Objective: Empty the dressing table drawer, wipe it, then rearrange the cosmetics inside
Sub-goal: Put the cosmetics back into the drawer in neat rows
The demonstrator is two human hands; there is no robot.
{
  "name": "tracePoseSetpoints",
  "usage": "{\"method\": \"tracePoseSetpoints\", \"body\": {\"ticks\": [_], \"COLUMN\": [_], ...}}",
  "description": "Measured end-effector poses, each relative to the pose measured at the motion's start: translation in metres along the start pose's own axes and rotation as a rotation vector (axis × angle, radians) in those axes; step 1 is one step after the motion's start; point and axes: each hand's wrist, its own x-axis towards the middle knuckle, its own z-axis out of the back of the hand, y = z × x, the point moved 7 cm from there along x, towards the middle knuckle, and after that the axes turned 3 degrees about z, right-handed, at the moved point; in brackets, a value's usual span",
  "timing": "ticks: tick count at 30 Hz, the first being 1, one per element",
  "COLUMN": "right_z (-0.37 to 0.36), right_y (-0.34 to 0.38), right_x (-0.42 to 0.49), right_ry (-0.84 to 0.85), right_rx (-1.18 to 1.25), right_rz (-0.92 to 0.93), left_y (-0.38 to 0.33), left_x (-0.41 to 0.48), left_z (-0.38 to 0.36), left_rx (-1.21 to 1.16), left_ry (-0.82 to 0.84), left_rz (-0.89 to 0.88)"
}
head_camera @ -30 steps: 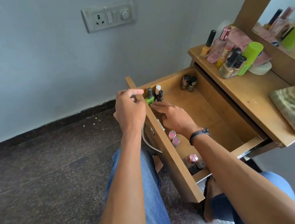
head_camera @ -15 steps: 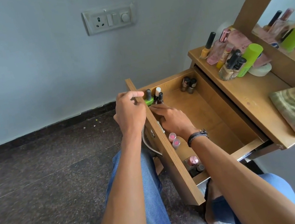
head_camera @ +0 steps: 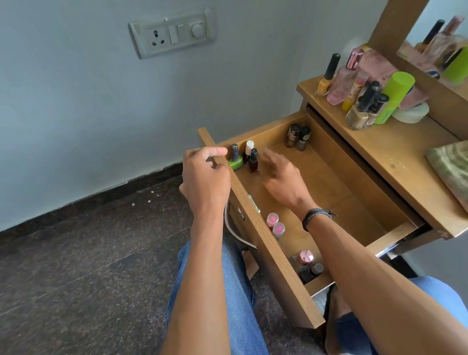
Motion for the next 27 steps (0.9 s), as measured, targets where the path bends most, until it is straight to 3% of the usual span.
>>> {"method": "tracePoseSetpoints", "body": {"ticks": [5, 12, 19, 27], "right_z": [-0.021, -0.028, -0.02, -0.009], "right_y": [0.006, -0.005, -0.001, 0.004], "right_x": [-0.002, 0.003, 0.006, 0.019], "right_ry": [0.218, 0.28, 0.103, -0.062], "right_rx": [-0.065, -0.088, -0.015, -0.201], "right_rz": [0.0, -0.005, 0.055, 0.123], "left_y": [0.001, 0.001, 0.002, 0.002], "left_x": [0.002, 0.002, 0.002, 0.003], "left_z": [0.0, 0.001, 0.0, -0.001], "left_rx": [-0.001, -0.003, -0.007, -0.006], "left_ry": [0.005, 0.008, 0.012, 0.008], "left_rz": [0.001, -0.004, 0.002, -0.001]}}
